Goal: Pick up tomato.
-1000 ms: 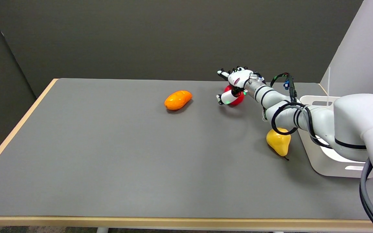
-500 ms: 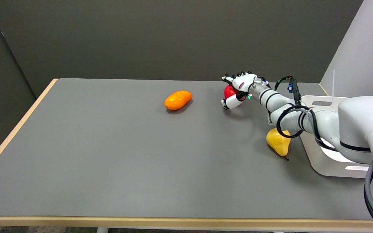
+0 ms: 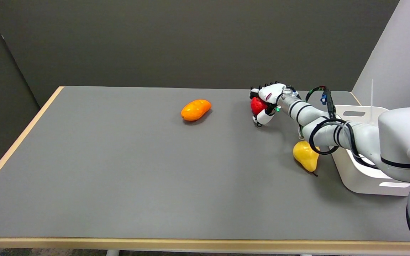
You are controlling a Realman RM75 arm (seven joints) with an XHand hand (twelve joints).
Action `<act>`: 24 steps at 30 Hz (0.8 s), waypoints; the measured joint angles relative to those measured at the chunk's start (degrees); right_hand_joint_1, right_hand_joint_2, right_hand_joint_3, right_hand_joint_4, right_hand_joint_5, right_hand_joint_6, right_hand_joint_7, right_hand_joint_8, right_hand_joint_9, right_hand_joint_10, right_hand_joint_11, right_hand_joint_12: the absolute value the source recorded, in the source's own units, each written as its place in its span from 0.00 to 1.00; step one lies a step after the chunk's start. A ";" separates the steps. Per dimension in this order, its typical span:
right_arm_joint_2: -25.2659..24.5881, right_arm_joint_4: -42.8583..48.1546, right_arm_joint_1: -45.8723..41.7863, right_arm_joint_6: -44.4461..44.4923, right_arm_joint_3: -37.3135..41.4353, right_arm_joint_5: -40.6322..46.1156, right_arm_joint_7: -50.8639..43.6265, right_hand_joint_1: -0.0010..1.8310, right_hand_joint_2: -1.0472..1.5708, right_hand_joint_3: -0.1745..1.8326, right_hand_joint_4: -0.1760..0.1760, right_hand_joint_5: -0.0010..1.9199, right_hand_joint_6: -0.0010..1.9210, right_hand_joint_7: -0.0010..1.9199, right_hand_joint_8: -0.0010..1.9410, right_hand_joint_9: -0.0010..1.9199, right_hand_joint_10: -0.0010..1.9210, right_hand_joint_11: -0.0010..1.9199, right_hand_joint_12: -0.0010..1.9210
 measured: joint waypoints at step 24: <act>3.84 -4.70 -1.05 12.53 5.88 0.17 6.17 0.73 0.81 0.24 0.11 0.30 0.80 0.43 0.65 0.44 0.76 0.48 0.83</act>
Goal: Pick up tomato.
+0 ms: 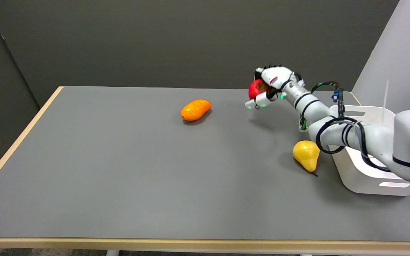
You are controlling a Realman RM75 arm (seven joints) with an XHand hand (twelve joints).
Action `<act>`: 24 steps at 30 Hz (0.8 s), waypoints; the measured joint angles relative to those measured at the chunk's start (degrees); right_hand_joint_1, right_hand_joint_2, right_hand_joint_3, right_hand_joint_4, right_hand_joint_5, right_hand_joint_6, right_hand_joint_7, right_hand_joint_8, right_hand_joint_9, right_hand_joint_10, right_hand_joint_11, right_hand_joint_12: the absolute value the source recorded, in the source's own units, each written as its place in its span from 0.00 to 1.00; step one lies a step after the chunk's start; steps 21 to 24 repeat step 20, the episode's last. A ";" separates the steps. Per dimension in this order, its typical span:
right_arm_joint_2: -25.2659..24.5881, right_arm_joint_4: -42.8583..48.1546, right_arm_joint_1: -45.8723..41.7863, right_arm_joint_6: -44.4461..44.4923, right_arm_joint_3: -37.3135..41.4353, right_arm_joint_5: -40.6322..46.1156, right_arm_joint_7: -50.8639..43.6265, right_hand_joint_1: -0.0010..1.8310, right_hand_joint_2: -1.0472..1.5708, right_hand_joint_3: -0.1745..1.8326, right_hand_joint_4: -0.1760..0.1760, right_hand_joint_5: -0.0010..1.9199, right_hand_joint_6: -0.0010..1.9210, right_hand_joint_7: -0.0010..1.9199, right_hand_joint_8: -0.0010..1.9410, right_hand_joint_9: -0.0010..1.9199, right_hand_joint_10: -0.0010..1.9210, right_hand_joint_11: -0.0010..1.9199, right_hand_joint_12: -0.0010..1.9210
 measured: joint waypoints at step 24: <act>21.25 -21.04 -2.76 13.48 4.33 16.22 6.06 0.64 0.80 0.30 0.30 0.32 0.81 0.46 0.67 0.46 0.71 0.47 0.93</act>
